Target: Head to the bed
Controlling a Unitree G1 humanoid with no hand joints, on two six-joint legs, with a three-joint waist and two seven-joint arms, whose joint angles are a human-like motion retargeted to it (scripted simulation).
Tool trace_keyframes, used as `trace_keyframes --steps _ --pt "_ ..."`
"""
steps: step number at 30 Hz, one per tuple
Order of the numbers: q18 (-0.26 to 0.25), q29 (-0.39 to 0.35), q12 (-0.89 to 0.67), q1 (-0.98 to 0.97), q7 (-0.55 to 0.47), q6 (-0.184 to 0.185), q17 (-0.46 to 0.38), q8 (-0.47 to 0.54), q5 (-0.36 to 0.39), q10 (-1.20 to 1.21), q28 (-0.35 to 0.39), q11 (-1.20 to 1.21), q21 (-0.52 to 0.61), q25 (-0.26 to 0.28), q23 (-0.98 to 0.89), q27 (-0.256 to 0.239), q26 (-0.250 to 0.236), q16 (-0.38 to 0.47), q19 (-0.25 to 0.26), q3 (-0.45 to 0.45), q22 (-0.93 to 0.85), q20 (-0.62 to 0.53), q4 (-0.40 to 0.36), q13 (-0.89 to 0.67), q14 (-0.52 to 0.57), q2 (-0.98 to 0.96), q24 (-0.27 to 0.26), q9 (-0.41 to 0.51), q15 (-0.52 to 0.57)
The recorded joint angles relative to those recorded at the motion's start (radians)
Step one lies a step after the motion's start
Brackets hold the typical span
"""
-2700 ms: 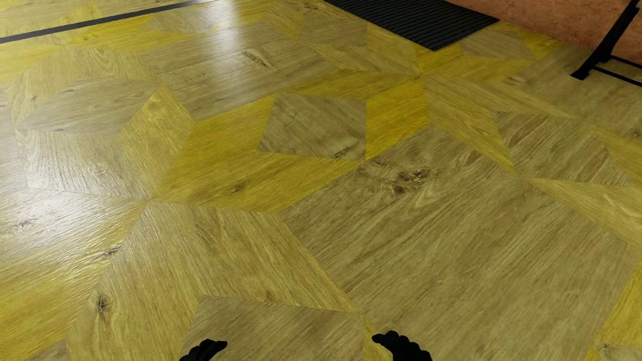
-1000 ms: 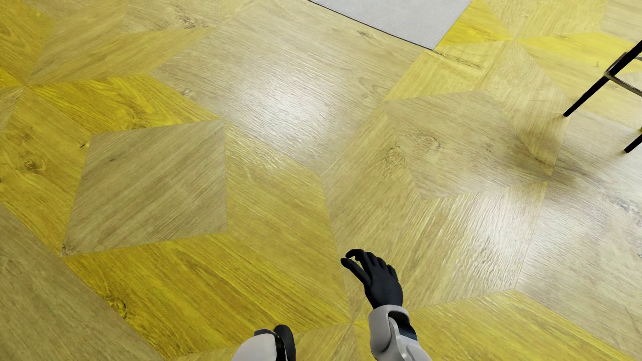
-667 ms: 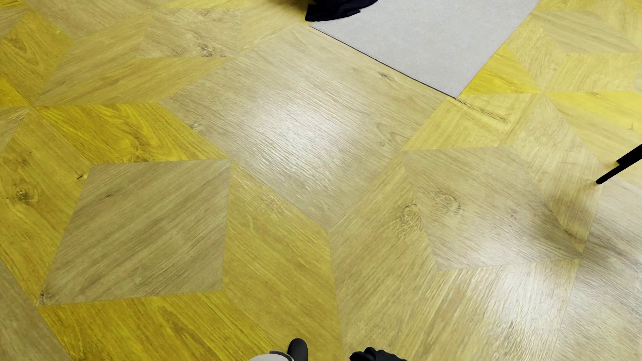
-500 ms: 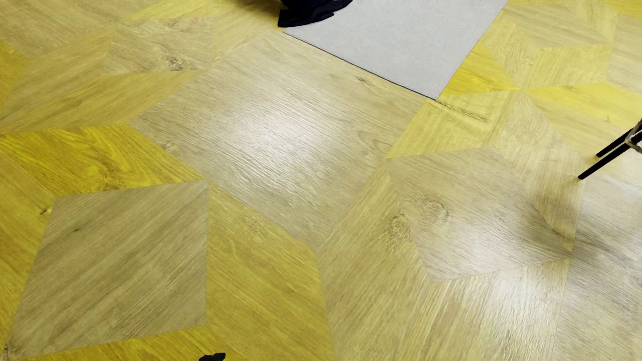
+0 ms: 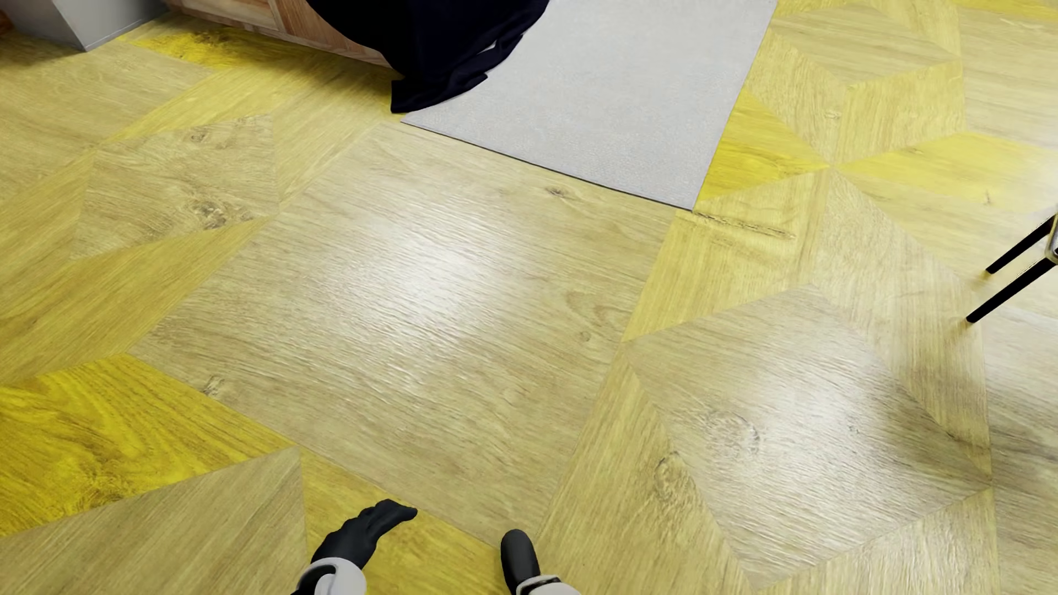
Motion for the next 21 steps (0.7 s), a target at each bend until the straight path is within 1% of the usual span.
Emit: trace_keyframes --steps 1,2,3,4,5,6,7,8,9,10,11,12,13,14,15,16,17,18,19,20,21 --pt "-0.011 0.002 0.015 0.018 -0.013 0.025 0.017 -0.023 0.011 0.024 -0.002 0.049 -0.014 -0.009 0.031 0.009 0.016 0.001 -0.016 -0.004 0.014 -0.005 0.019 -0.007 0.041 0.007 -0.004 -0.002 0.006" --pt "-0.046 0.01 0.034 0.017 -0.03 0.053 0.031 -0.045 0.026 0.076 -0.008 0.096 -0.027 -0.021 0.065 0.019 0.035 0.001 -0.033 -0.007 0.03 -0.012 0.04 -0.023 0.11 0.015 -0.006 -0.002 -0.029" --pt "-0.131 0.019 0.052 -0.009 -0.062 0.08 0.044 -0.069 0.038 0.164 -0.027 0.129 -0.041 -0.032 0.094 0.026 0.049 0.006 -0.043 -0.01 0.047 -0.035 0.063 -0.045 0.207 0.033 -0.002 0.001 -0.076" --pt "-0.173 0.023 0.062 -0.055 -0.074 0.103 0.057 -0.099 0.043 0.288 -0.064 0.157 -0.056 -0.043 0.115 0.027 0.047 0.023 -0.05 -0.017 0.059 -0.083 0.077 -0.07 0.305 0.053 0.012 0.005 -0.125" --pt "-0.175 0.019 0.068 -0.119 -0.041 0.122 0.072 -0.134 0.043 0.447 -0.113 0.184 -0.068 -0.053 0.13 0.022 0.025 0.058 -0.055 -0.027 0.057 -0.154 0.099 -0.096 0.414 0.076 0.035 0.01 -0.173" --pt "-0.175 0.008 0.074 -0.195 0.001 0.139 0.086 -0.167 0.046 0.611 -0.162 0.209 -0.073 -0.065 0.14 0.013 -0.01 0.103 -0.059 -0.034 0.037 -0.224 0.154 -0.126 0.501 0.102 0.059 0.017 -0.22" --pt "-0.175 -0.003 0.088 -0.277 0.033 0.158 0.098 -0.198 0.057 0.766 -0.194 0.235 -0.073 -0.08 0.158 -0.002 -0.041 0.156 -0.061 -0.034 -0.003 -0.266 0.232 -0.168 0.569 0.128 0.064 0.025 -0.264" --pt "-0.175 -0.008 0.109 -0.359 0.013 0.177 0.107 -0.22 0.074 0.889 -0.197 0.255 -0.061 -0.101 0.164 -0.01 -0.041 0.182 -0.062 -0.025 -0.046 -0.269 0.287 -0.209 0.519 0.16 0.046 0.034 -0.306" --pt "-0.176 -0.018 0.143 -0.443 -0.033 0.195 0.11 -0.235 0.096 0.981 -0.165 0.274 -0.051 -0.122 0.178 -0.023 -0.018 0.191 -0.063 -0.011 -0.09 -0.236 0.329 -0.251 0.419 0.194 0.006 0.042 -0.345" --pt "-0.162 -0.026 0.182 -0.518 -0.05 0.209 0.11 -0.242 0.115 1.026 -0.107 0.28 -0.048 -0.14 0.184 -0.028 0.012 0.183 -0.063 0.003 -0.122 -0.182 0.368 -0.296 0.315 0.236 -0.046 0.048 -0.378" --pt "-0.126 -0.038 0.212 -0.587 -0.056 0.218 0.115 -0.244 0.131 1.022 -0.037 0.275 -0.055 -0.149 0.184 -0.027 0.046 0.159 -0.063 0.018 -0.133 -0.128 0.398 -0.341 0.228 0.282 -0.094 0.051 -0.403" --pt "-0.084 -0.045 0.237 -0.647 -0.061 0.223 0.117 -0.242 0.143 0.972 0.014 0.256 -0.071 -0.148 0.167 -0.028 0.074 0.138 -0.063 0.034 -0.139 -0.078 0.409 -0.384 0.159 0.333 -0.13 0.053 -0.42" --pt "-0.065 -0.057 0.254 -0.696 -0.061 0.223 0.117 -0.233 0.152 0.881 0.042 0.235 -0.082 -0.143 0.142 -0.041 0.096 0.123 -0.063 0.05 -0.139 -0.04 0.414 -0.418 0.11 0.379 -0.153 0.052 -0.431" --pt "-0.048 -0.07 0.26 -0.733 -0.049 0.219 0.111 -0.22 0.158 0.757 0.049 0.213 -0.082 -0.138 0.112 -0.066 0.11 0.115 -0.061 0.066 -0.125 -0.02 0.42 -0.443 0.09 0.421 -0.164 0.049 -0.438" --pt "-0.029 -0.08 0.261 -0.759 -0.031 0.212 0.101 -0.205 0.161 0.605 0.041 0.194 -0.071 -0.134 0.077 -0.092 0.117 0.111 -0.059 0.082 -0.103 -0.013 0.422 -0.47 0.099 0.458 -0.163 0.044 -0.445" --pt "-0.015 -0.088 0.257 -0.77 -0.008 0.203 0.087 -0.189 0.161 0.429 0.023 0.17 -0.054 -0.131 0.041 -0.117 0.122 0.107 -0.057 0.096 -0.075 -0.015 0.419 -0.494 0.14 0.493 -0.152 0.037 -0.447" --pt "-0.034 -0.095 0.251 -0.768 0.021 0.193 0.074 -0.173 0.16 0.236 -0.001 0.138 -0.035 -0.122 0.005 -0.137 0.126 0.102 -0.055 0.107 -0.044 -0.019 0.413 -0.511 0.185 0.531 -0.135 0.028 -0.444" --pt "-0.073 -0.097 0.245 -0.751 0.039 0.183 0.062 -0.159 0.157 0.035 -0.024 0.094 -0.015 -0.11 -0.028 -0.153 0.131 0.095 -0.054 0.114 -0.014 -0.021 0.396 -0.521 0.202 0.573 -0.116 0.017 -0.434" --pt "-0.082 -0.097 0.245 -0.754 0.034 0.172 0.055 -0.146 0.162 -0.078 -0.042 0.064 0.008 -0.096 -0.057 -0.165 0.135 0.09 -0.054 0.121 0.009 -0.016 0.381 -0.525 0.187 0.616 -0.098 0.01 -0.433" --pt "-0.161 -0.092 0.245 -0.762 0.016 0.163 0.046 -0.134 0.163 -0.105 -0.054 0.045 0.031 -0.085 -0.084 -0.17 0.136 0.079 -0.051 0.126 0.026 -0.006 0.369 -0.521 0.191 0.659 -0.085 0.003 -0.431" --pt "-0.094 -0.086 0.244 -0.77 -0.004 0.152 0.036 -0.127 0.157 -0.069 -0.059 0.028 0.052 -0.077 -0.108 -0.171 0.134 0.061 -0.05 0.131 0.037 0.007 0.352 -0.51 0.268 0.696 -0.077 -0.004 -0.422"
